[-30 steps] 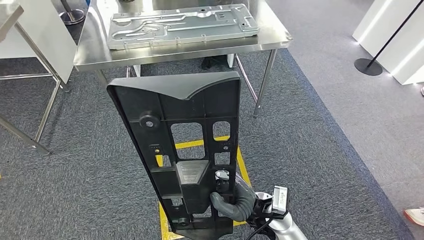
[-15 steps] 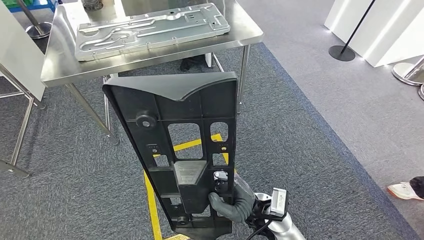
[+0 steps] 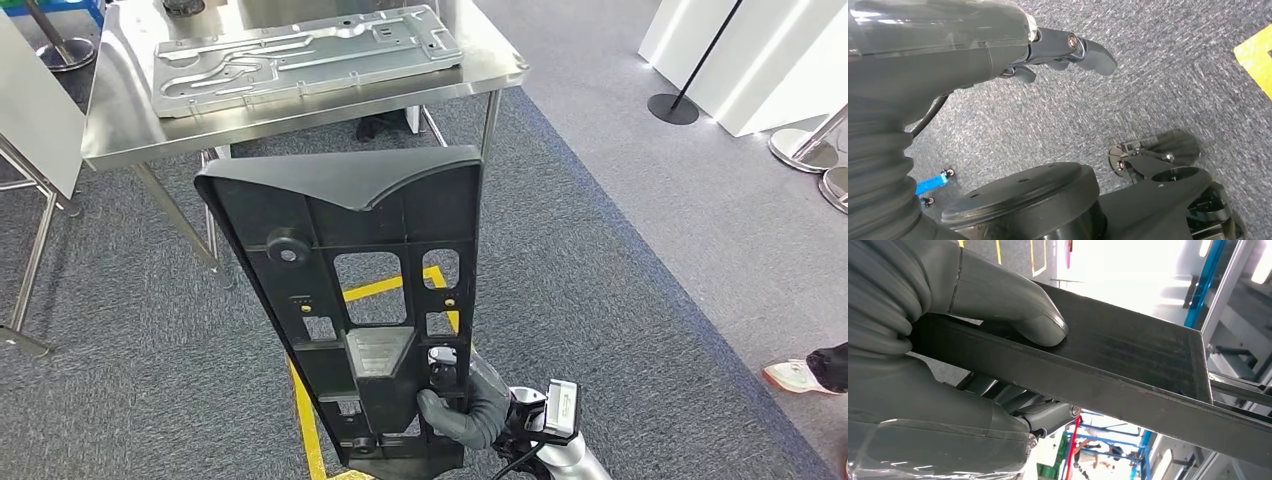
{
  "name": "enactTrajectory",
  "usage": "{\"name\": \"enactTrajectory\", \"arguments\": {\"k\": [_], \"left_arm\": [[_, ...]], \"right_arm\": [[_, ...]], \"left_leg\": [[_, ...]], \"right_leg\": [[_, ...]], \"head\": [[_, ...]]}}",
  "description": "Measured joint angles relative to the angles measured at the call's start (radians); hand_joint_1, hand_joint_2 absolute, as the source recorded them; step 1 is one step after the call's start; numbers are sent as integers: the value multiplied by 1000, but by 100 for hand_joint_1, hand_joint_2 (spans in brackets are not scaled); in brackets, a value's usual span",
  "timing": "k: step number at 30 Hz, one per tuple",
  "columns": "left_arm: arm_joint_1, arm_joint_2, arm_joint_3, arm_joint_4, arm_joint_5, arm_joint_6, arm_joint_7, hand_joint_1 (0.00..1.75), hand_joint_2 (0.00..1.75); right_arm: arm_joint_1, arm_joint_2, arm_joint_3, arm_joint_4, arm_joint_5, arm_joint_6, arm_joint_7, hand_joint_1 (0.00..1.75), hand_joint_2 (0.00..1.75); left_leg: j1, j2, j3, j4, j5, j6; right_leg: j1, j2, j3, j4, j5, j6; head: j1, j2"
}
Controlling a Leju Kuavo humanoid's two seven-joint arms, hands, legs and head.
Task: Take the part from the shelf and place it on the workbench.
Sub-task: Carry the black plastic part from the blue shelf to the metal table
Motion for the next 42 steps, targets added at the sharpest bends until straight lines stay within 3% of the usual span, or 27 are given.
{"name": "enactTrajectory", "arguments": {"k": [2, 5, 7, 10, 11, 12, 13, 16, 18, 20, 22, 23, 25, 26, 27, 28, 29, 30, 32, 33, 36, 38, 41, 42], "left_arm": [[0, -1, 0, 0, -1, 1, 0, 0, 175], [0, -2, 0, 0, -2, 2, -2, 0, 175], [-1, -1, 0, 0, -2, 2, -3, 0, 175], [-5, 0, 0, 0, -2, 2, -7, 0, 175], [-9, 0, 0, 0, -2, 1, -8, 0, 175], [-11, 1, 0, 0, -2, 1, -9, 0, 175], [-12, 1, 0, 0, -3, 0, -8, 0, 175], [-6, 2, 0, 0, -5, -2, -4, 0, 175], [-3, 2, 0, 0, -5, -3, -3, 0, 175], [-2, 2, 0, 0, -5, -3, -2, 0, 175], [-3, 1, 0, 0, -5, -3, -2, 0, 175], [-3, 1, 0, 0, -5, -3, -2, 0, 175], [-2, 1, 0, 0, -5, -2, -2, 0, 175], [-2, 1, 0, 0, -5, -1, -3, 0, 175], [-2, 1, 0, 0, -5, 0, -3, 0, 175], [-2, 1, 0, 0, -5, 1, -3, 0, 175], [-2, 1, 0, 0, -5, 1, -3, 0, 175], [-2, 1, 0, 0, -5, 1, -3, 0, 175], [-2, 0, 0, 0, -6, 1, -4, 0, 175], [-1, 0, 0, 0, -7, 1, -4, 0, 175], [-3, 0, 0, 0, -8, 2, -4, 0, 175], [-4, 0, 0, 0, -9, 2, -5, 0, 175], [-9, 1, 1, 0, -8, 2, -6, 0, 175], [-12, 2, 1, 0, -8, 2, -7, 0, 175]], "right_arm": [[-2, 0, 0, -1, 0, 1, 1, 175, 175], [-3, 1, -1, -1, 0, -1, 2, 175, 175], [-4, 2, -2, -1, -1, -2, 2, 175, 175], [-2, 3, -2, 0, -1, -3, 1, 175, 175], [-1, 3, -2, 1, -1, -3, 1, 175, 175], [0, 3, -2, 2, -1, -3, 1, 175, 175], [0, 3, -2, 3, -1, -3, 0, 175, 175], [-1, 3, -3, 5, -1, -3, -5, 175, 175], [-4, 3, -3, 8, -1, -2, -7, 175, 175], [-6, 3, -3, 10, -1, -2, -7, 175, 175], [-8, 3, -4, 11, -1, -2, -8, 175, 175], [-9, 3, -5, 12, -1, -2, -8, 175, 175], [-10, 3, -5, 15, -1, -2, -10, 175, 175], [-9, 3, -5, 17, -1, -2, -10, 175, 175], [-8, 3, -5, 19, 0, -2, -10, 175, 175], [-7, 3, -5, 20, 0, -2, -9, 175, 175], [-7, 3, -5, 21, 1, -2, -9, 175, 175], [-7, 3, -5, 21, 1, -2, -9, 175, 175], [-9, 3, -5, 21, 2, -2, -10, 175, 175], [-9, 3, -6, 21, 2, -2, -10, 175, 175], [-9, 3, -6, 20, 2, -2, -10, 175, 175], [-10, 5, -7, 19, 2, -1, -10, 175, 175], [-11, 8, -7, 21, 3, 0, -11, 175, 175], [-10, 8, -7, 22, 3, 1, -11, 175, 175]], "left_leg": [[-4, 0, -1, 2, -3, -7], [-5, 3, -2, 1, -6, -22], [-4, 1, -13, 33, -30, -33], [0, -2, -94, 216, -122, -47], [1, -2, -120, 271, -139, -50], [2, -2, -130, 293, -136, -52], [3, -2, -121, 274, -112, -53], [8, -3, -31, 76, -12, -50], [5, -6, -6, 14, -3, -40], [4, -8, -7, 7, -3, -24], [7, -8, -6, 0, 2, -11], [9, -7, -4, -3, 4, -5], [7, -4, -4, -4, 3, 1], [6, -4, -4, -3, 2, 2], [5, -4, -3, -3, 1, 3], [5, -5, 0, -3, -1, 2], [4, -5, 4, -3, -4, 1], [4, -6, 9, -3, -8, -1], [0, -7, 15, -2, -16, -9], [-1, -7, 16, -2, -20, -14], [-1, -5, 22, -3, -31, -31], [0, -5, 5, 47, -59, -41], [3, -6, -100, 242, -134, -54], [3, -6, -128, 285, -138, -57]], "right_leg": [[6, -6, 46, -99, 29, -10], [8, -4, 50, -117, 30, -20], [2, -3, 55, -125, 33, -31], [-1, -4, 59, -129, 32, -38], [-1, -4, 59, -129, 32, -39], [-1, -3, 61, -129, 31, -39], [-1, -1, 63, -128, 30, -38], [0, 7, 70, -123, 23, -29], [3, 10, 64, -119, 23, -18], [4, 10, 59, -119, 24, -5], [2, 8, 49, -95, 8, 4], [0, 7, 31, -56, -14, 8], [-2, 5, -37, 79, -73, 13], [-2, 4, -71, 142, -92, 15], [-2, 4, -92, 176, -94, 16], [-2, 3, -92, 165, -73, 15], [-2, 3, -72, 117, -37, 11], [-1, 2, -37, 41, 2, 6], [4, -2, 20, -80, 42, -4], [8, -3, 33, -108, 43, -9], [7, 1, 41, -119, 35, -22], [2, 1, 56, -128, 31, -33], [1, -2, 74, -131, 17, -42], [2, -2, 81, -131, 11, -43]], "head": [[0, 0], [0, 0], [0, 0], [0, 0], [0, 0], [0, 0], [0, 0], [0, 0], [0, 0], [0, 0], [0, 0], [0, 0], [0, 0], [0, 0], [0, 0], [0, 0], [0, 0], [0, 0], [0, 0], [0, 0], [0, 0], [0, 0], [0, 0], [0, 0]]}}
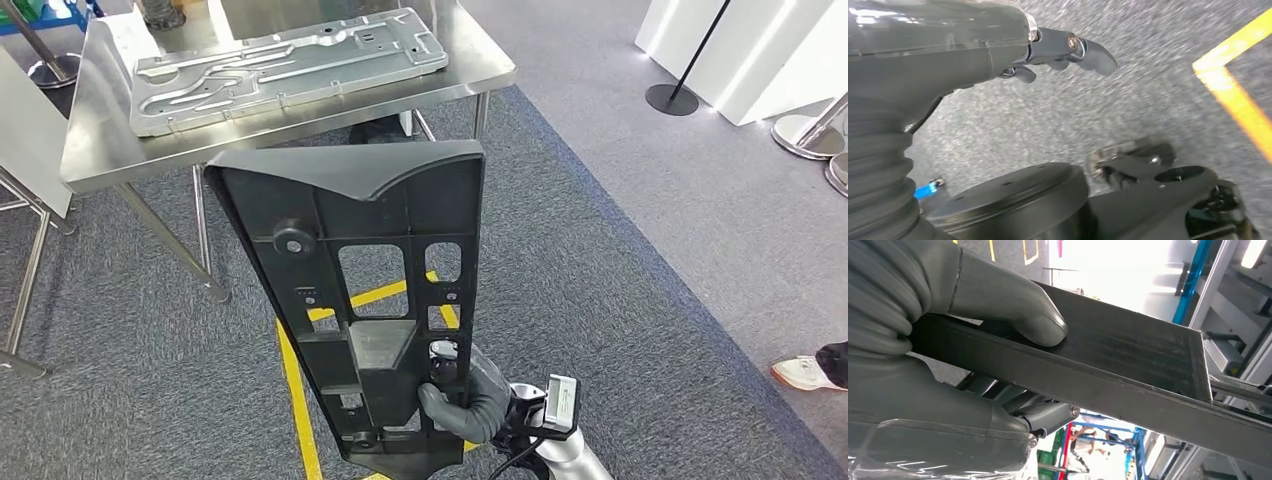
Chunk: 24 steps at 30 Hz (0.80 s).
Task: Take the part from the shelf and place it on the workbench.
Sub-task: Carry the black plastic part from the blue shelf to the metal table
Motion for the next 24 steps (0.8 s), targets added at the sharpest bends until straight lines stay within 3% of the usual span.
{"name": "enactTrajectory", "arguments": {"k": [1, 2, 4, 5, 6, 10, 12, 14, 16, 17, 18, 20, 21, 22, 24], "left_arm": [[-3, 0, 0, 0, 0, 0, 0, 0, 175], [-3, 0, 0, 0, -1, 0, 0, 0, 175], [1, 0, 0, 0, -2, 0, 1, 0, 175], [4, 0, 0, 0, -3, 1, 1, 0, 175], [5, 0, 0, 0, -4, 1, 1, 0, 175], [9, 0, 0, 0, -3, 1, -1, 0, 175], [10, -1, 0, 0, -4, 1, -2, 0, 175], [13, -1, 0, 0, -4, 0, -2, 0, 175], [19, -1, 0, 0, -4, 1, -1, 0, 175], [21, -1, 0, 0, -4, 1, -1, 0, 175], [22, -1, 0, 0, -4, 1, 0, 0, 175], [23, -1, 0, 0, -4, 1, 1, 0, 175], [22, -1, 0, 0, -4, 1, 2, 0, 175], [21, -1, 0, 0, -4, 1, 2, 0, 175], [18, 0, 0, 0, -3, 2, 3, 0, 175]], "right_arm": [[0, 0, 0, 1, 0, 0, 0, 175, 175], [0, 0, 0, 2, 0, 0, 0, 175, 175], [0, 0, 0, 3, 1, 0, 0, 175, 175], [-1, 0, 0, 3, 1, 0, 0, 175, 175], [-1, 0, 0, 3, 1, 0, 0, 175, 175], [3, 0, -1, 1, 4, -1, 0, 175, 175], [2, 0, -2, 0, 5, -2, 0, 175, 175], [6, 0, -3, 0, 6, -2, -1, 175, 175], [10, 0, -4, 0, 7, -1, -1, 175, 175], [11, 0, -4, 0, 7, 0, -1, 175, 175], [11, 0, -4, 0, 7, 0, -1, 175, 175], [11, 0, -5, 1, 8, 1, -1, 175, 175], [12, 0, -5, 1, 9, 2, 0, 175, 175], [12, 0, -5, 1, 10, 2, 0, 175, 175], [10, 1, -5, 0, 10, 2, 0, 175, 175]], "left_leg": [[0, 0, -10, 6, 18, -1], [1, 0, 0, -31, 57, 0], [2, 1, 51, -164, 141, 6], [0, 1, 76, -222, 159, 12], [-3, 1, 91, -255, 160, 20], [-1, -5, 123, -288, 135, 49], [3, -6, 150, -295, 122, 58], [3, -6, 172, -296, 103, 61], [4, -7, 201, -296, 79, 59], [4, -8, 219, -296, 66, 57], [5, -9, 239, -296, 51, 54], [5, -10, 275, -298, 18, 45], [3, -9, 288, -302, 4, 38], [1, -8, 301, -308, -5, 31], [0, -6, 308, -299, 5, 17]], "right_leg": [[0, 1, 9, 0, -7, 0], [0, 3, 20, 0, -15, 1], [1, 7, 44, -1, -34, 6], [2, 9, 51, -1, -42, 11], [3, 9, 56, -3, -48, 17], [4, 8, 56, 29, -51, 42], [2, 5, -1, 122, -70, 49], [-1, 4, -101, 251, -107, 54], [-4, 4, -176, 304, -128, 58], [-5, 3, -189, 280, -116, 58], [-6, 2, -188, 228, -83, 58], [-4, -4, -173, 112, 36, 53], [-1, -6, -167, 79, 81, 47], [1, -5, -164, 65, 106, 40], [1, 2, -150, 60, 93, 24]], "head": [[0, 0], [0, 0], [0, 0], [0, 0], [0, 0], [0, 0], [1, 0], [1, 0], [1, 0], [1, 0], [1, 0], [1, 0], [1, 0], [1, 0], [1, 0]]}}
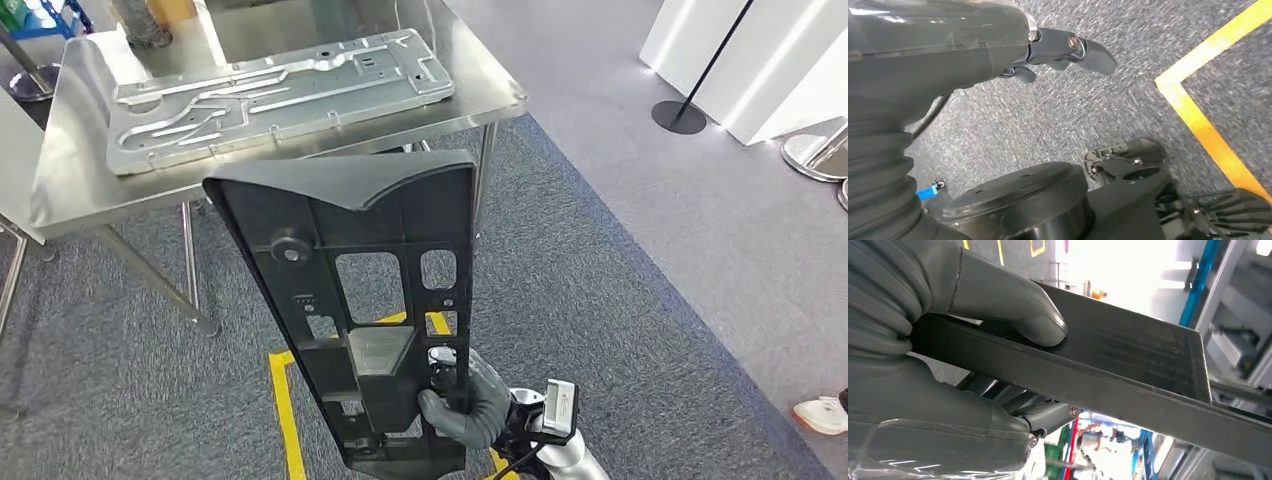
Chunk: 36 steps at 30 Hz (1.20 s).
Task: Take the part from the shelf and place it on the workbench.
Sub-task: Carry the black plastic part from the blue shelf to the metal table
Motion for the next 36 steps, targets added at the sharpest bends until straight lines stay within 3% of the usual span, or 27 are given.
{"name": "enactTrajectory", "arguments": {"k": [1, 3, 4, 6, 7, 8, 9, 11, 13, 16, 18, 21, 22, 23, 24, 26, 28, 30, 32, 34, 36], "left_arm": [[-1, 0, 0, 0, 0, 0, 0, 0, 175], [-3, 0, 0, 0, 2, 0, 0, 0, 175], [-3, 0, 0, 0, 3, 0, 0, 0, 175], [-4, 0, 1, 0, 6, 0, -2, 0, 175], [-5, 1, 1, 0, 6, 0, -2, 0, 175], [-6, 1, 1, 0, 6, 0, -2, 0, 175], [-7, 1, 1, 0, 6, -1, -2, 0, 175], [-5, 4, 1, 0, 6, 0, 0, 0, 175], [-6, 7, 1, 0, 6, 0, 1, 0, 175], [-8, 6, 2, 0, 4, 0, 1, 0, 175], [-8, 5, 2, 0, 3, 0, 3, 0, 175], [-6, 3, 2, 0, 4, 0, 4, 0, 175], [-5, 3, 2, 0, 5, 0, 4, 0, 175], [-4, 2, 2, 0, 5, 0, 4, 0, 175], [-2, 2, 2, 0, 6, 0, 4, 0, 175], [0, 1, 2, 0, 6, 1, 4, 0, 175], [1, 1, 3, 0, 6, 2, 4, 0, 175], [1, 1, 3, 0, 6, 3, 4, 0, 175], [1, 1, 3, 0, 6, 3, 5, 0, 175], [0, 1, 3, 0, 6, 3, 4, 0, 175], [-6, 1, 3, 0, 7, 2, 0, 0, 175]], "right_arm": [[-2, 1, 0, -1, 0, 0, 0, 175, 175], [-4, 2, -1, -1, -1, 0, 0, 175, 175], [-4, 2, -1, 0, 0, 0, 0, 175, 175], [-4, 2, -1, 0, 0, 0, 0, 175, 175], [-4, 2, -1, 0, 0, 0, 0, 175, 175], [-4, 2, -1, 0, 0, 0, 0, 175, 175], [-4, 2, -1, 1, -1, 0, 0, 175, 175], [-5, 2, -1, 1, -2, 0, 0, 175, 175], [-7, 3, -1, 2, -3, -1, 1, 175, 175], [-12, 6, -1, 1, -4, -3, 2, 175, 175], [-16, 8, -1, 0, -5, -3, 2, 175, 175], [-13, 8, -1, 0, -5, -3, 2, 175, 175], [-11, 8, -1, 0, -5, -3, 2, 175, 175], [-10, 8, -1, 0, -5, -3, 2, 175, 175], [-9, 8, -1, 0, -5, -3, 2, 175, 175], [-9, 7, -1, 1, -5, -3, 2, 175, 175], [-8, 7, -1, 2, -5, -3, 2, 175, 175], [-6, 7, -1, 2, -6, -3, 2, 175, 175], [-6, 7, -1, 1, -6, -2, 2, 175, 175], [-6, 7, -1, 0, -7, -2, 2, 175, 175], [-5, 7, -1, 0, -7, -2, 1, 175, 175]], "left_leg": [[1, 1, -10, 29, 14, -6], [3, 1, -75, 140, 23, -14], [3, 1, -119, 201, 3, -16], [3, 1, -198, 281, -69, -17], [3, 1, -223, 287, -94, -15], [1, 1, -235, 266, -91, -11], [-2, 1, -235, 220, -55, -3], [-16, 0, -225, 113, 62, 26], [-30, -4, -222, 53, 119, 49], [-29, -6, -196, 16, 139, 59], [-21, -4, -169, 1, 146, 60], [-13, -2, -156, -3, 136, 56], [-10, -3, -151, -2, 130, 52], [-6, -3, -144, -2, 122, 46], [-1, -4, -133, -2, 113, 40], [7, -5, -109, 0, 90, 23], [8, -3, -100, -1, 73, 7], [7, -1, -92, -5, 64, -6], [10, 0, -93, 19, 58, -15], [11, 1, -145, 116, 42, -20], [9, 1, -238, 253, -3, -20]], "right_leg": [[-2, 2, 12, -7, -7, -7], [-3, 4, 39, -18, -24, -19], [-1, 4, 52, -20, -34, -23], [3, 4, 79, -22, -56, -28], [5, 5, 95, -22, -68, -30], [9, 6, 111, -22, -79, -32], [13, 6, 128, -23, -90, -33], [19, 8, 154, -24, -109, -33], [16, 12, 167, -25, -118, -25], [14, 14, 179, -9, -112, -8], [12, 11, 165, 33, -135, 4], [-1, 8, 65, 187, -210, 22], [-7, 8, 34, 218, -214, 29], [-12, 6, 19, 217, -197, 36], [-17, 5, 23, 178, -159, 44], [-24, 0, 55, 52, -73, 54], [-22, -1, 70, -18, -45, 39], [-17, 1, 71, -22, -58, 13], [-17, 3, 87, -25, -67, -3], [-15, 1, 110, -29, -82, -13], [-9, -1, 133, -31, -101, -20]], "head": [[0, 0], [0, 0], [0, 0], [0, 0], [0, 0], [0, 0], [0, 0], [0, 0], [0, 0], [-1, 0], [-1, 0], [-1, 0], [-1, 0], [-1, 0], [-1, 0], [-1, 0], [-1, 0], [-1, 0], [-1, 0], [-1, 0], [-1, 0]]}}
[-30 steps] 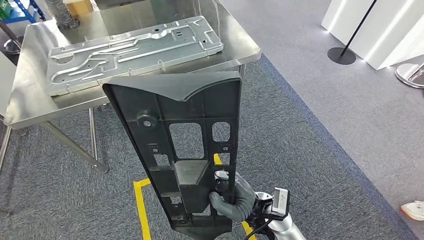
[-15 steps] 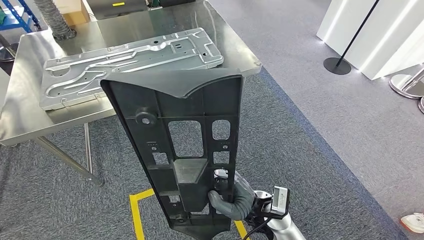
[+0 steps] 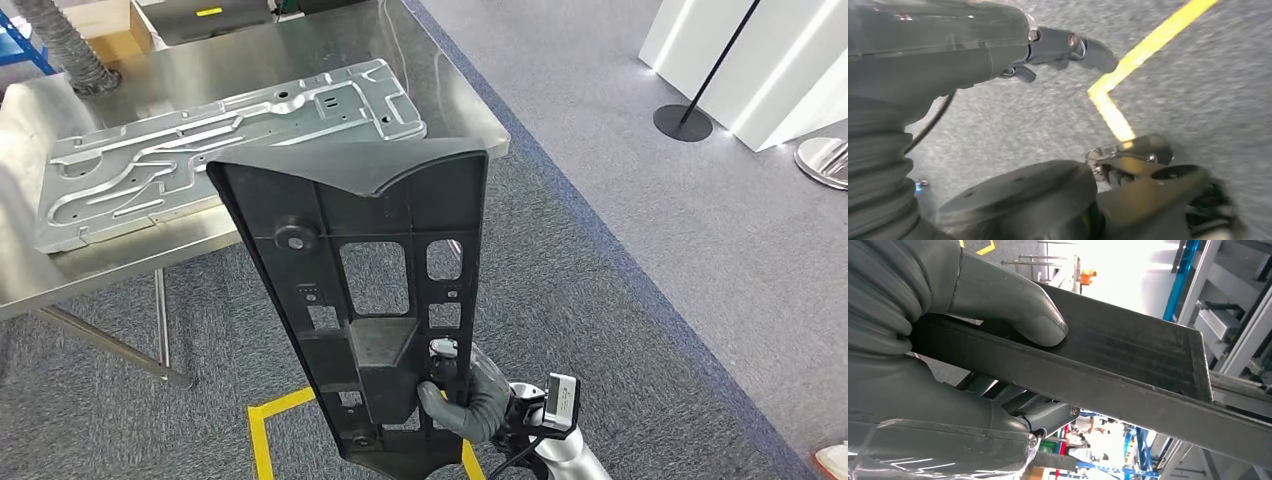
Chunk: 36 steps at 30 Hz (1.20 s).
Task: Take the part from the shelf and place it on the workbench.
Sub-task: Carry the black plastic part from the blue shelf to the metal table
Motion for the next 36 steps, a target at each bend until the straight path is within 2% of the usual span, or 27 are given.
{"name": "enactTrajectory", "arguments": {"k": [1, 2, 3, 4, 5, 7, 8, 11, 12, 13, 16, 17, 18, 19, 20, 21, 22, 23, 26, 28, 31, 32, 33, 34, 35, 36], "left_arm": [[-4, 0, 0, 0, 0, -1, -2, 0, 175], [-8, 0, 0, 0, 0, -1, -3, 0, 175], [-9, 0, 0, 0, 0, -1, -2, 0, 175], [-9, 0, 0, 0, -1, -1, -2, 0, 175], [-7, 0, 0, 0, -1, -1, -1, 0, 175], [-4, 0, 0, 0, -1, 0, 0, 0, 175], [-4, 1, 0, 0, -1, 0, 0, 0, 175], [-5, -1, 0, 0, -3, 0, 0, 0, 175], [-5, -2, 0, 0, -4, 0, 1, 0, 175], [-4, -2, 0, 0, -4, 0, 1, 0, 175], [0, -4, 0, 0, -3, -2, -2, 0, 175], [2, -4, 0, 0, -2, -3, -3, 0, 175], [5, -5, 0, 0, -1, -4, -5, 0, 175], [7, -5, 0, 0, 0, -5, -6, 0, 175], [10, -6, 0, 0, 0, -5, -6, 0, 175], [11, -7, 0, 0, 0, -5, -6, 0, 175], [12, -7, 0, 0, 0, -5, -6, 0, 175], [13, -7, 0, 1, -1, -5, -6, 0, 175], [12, -7, 0, 1, -2, -5, -7, 0, 175], [11, -6, 0, 1, -2, -5, -9, 0, 175], [7, -6, 1, 1, 3, -4, -16, 0, 175], [4, -5, 1, 1, 4, -4, -18, 0, 175], [2, -5, 1, 1, 4, -4, -19, 0, 175], [1, -5, 1, 1, 3, -4, -19, 0, 175], [2, -5, 1, 1, 3, -5, -19, 0, 175], [4, -5, 1, 1, 2, -5, -19, 0, 175]], "right_arm": [[1, 0, 0, 0, 0, 0, 0, 175, 175], [2, 0, 0, 0, 0, 0, 0, 175, 175], [2, 0, 0, 0, 0, -1, 0, 175, 175], [2, 0, 0, -1, 0, -2, 0, 175, 175], [2, 0, 0, -1, 0, -2, 0, 175, 175], [5, 0, 0, -1, 0, -3, 0, 175, 175], [6, 0, -1, -2, 0, -3, 0, 175, 175], [7, 1, -1, -9, -1, -3, -1, 175, 175], [6, 1, -1, -11, -1, -4, -1, 175, 175], [7, 1, -1, -13, -1, -4, -1, 175, 175], [13, 0, -2, -15, 0, -5, 0, 175, 175], [15, 0, -2, -15, 1, -6, 0, 175, 175], [17, 0, -2, -15, 2, -7, 0, 175, 175], [17, 0, -3, -16, 2, -8, 0, 175, 175], [18, 0, -3, -16, 3, -9, 0, 175, 175], [19, 0, -4, -16, 3, -10, 0, 175, 175], [21, 0, -5, -16, 3, -10, 0, 175, 175], [23, 0, -6, -17, 3, -11, 0, 175, 175], [28, 0, -8, -21, 4, -11, 1, 175, 175], [30, 0, -8, -25, 4, -8, 1, 175, 175], [34, 0, -9, -25, 4, -3, 0, 175, 175], [36, -1, -9, -25, 4, -2, 0, 175, 175], [37, -1, -9, -25, 5, -1, 0, 175, 175], [38, -1, -9, -24, 5, 0, 0, 175, 175], [37, 0, -9, -24, 6, 0, 0, 175, 175], [37, 0, -9, -24, 6, 0, 0, 175, 175]], "left_leg": [[-2, 0, -38, 45, -18, 2], [-4, 0, -59, 53, -18, 7], [-7, 0, -62, 26, 6, 15], [-11, 0, -56, -27, 49, 26], [-16, 0, -48, -88, 107, 38], [-29, 1, -37, -168, 173, 58], [-35, 1, -34, -186, 183, 63], [-34, -1, -1, -216, 176, 70], [-32, -2, 15, -224, 175, 73], [-30, -2, 28, -231, 172, 75], [-29, -2, 51, -235, 152, 80], [-29, -3, 61, -235, 143, 80], [-29, -4, 72, -235, 134, 79], [-28, -5, 87, -235, 122, 77], [-28, -5, 99, -235, 110, 73], [-27, -6, 112, -233, 99, 68], [-28, -7, 119, -230, 88, 62], [-28, -6, 121, -228, 80, 56], [-28, -5, 129, -218, 66, 39], [-25, -3, 109, -170, 38, 27], [-18, -2, 4, 8, -36, 15], [-16, -1, -23, 43, -39, 13], [-15, -1, -33, 44, -22, 12], [-14, 0, -24, 5, 18, 11], [-13, 5, -4, -60, 68, 13], [-14, 14, 14, -118, 103, 15]], "right_leg": [[3, 0, 14, -1, -11, -3], [7, 0, 30, -1, -22, -4], [10, 2, 47, -1, -34, -5], [14, 4, 65, -2, -46, -6], [17, 5, 81, -3, -58, -6], [19, 8, 102, -6, -78, 1], [19, 9, 109, -7, -84, 6], [17, 8, 124, 7, -87, 23], [16, 7, 114, 32, -92, 28], [15, 6, 88, 78, -106, 33], [10, 4, -44, 246, -172, 46], [9, 4, -75, 263, -174, 48], [7, 4, -91, 252, -157, 50], [6, 4, -92, 204, -110, 50], [5, 3, -86, 140, -47, 48], [7, 2, -80, 87, -3, 44], [9, 0, -76, 46, 33, 36], [12, 0, -76, 31, 45, 27], [13, 1, -67, 24, 40, 3], [9, 1, -52, 15, 36, -6], [9, -1, -40, 12, 26, -12], [9, -2, -36, 12, 22, -12], [9, -3, -31, 12, 18, -12], [9, -3, -23, 12, 14, -11], [9, -4, -13, 12, 8, -9], [9, -6, -5, 11, 4, -7]], "head": [[0, 0], [0, 0], [0, 0], [0, 0], [0, 0], [0, 0], [0, 0], [0, 0], [0, 0], [0, 0], [0, 0], [0, 0], [0, 0], [0, 0], [0, 0], [0, 0], [0, 0], [1, 0], [2, 0], [2, 0], [1, 0], [2, 0], [2, 0], [2, 0], [2, 0], [2, 0]]}}
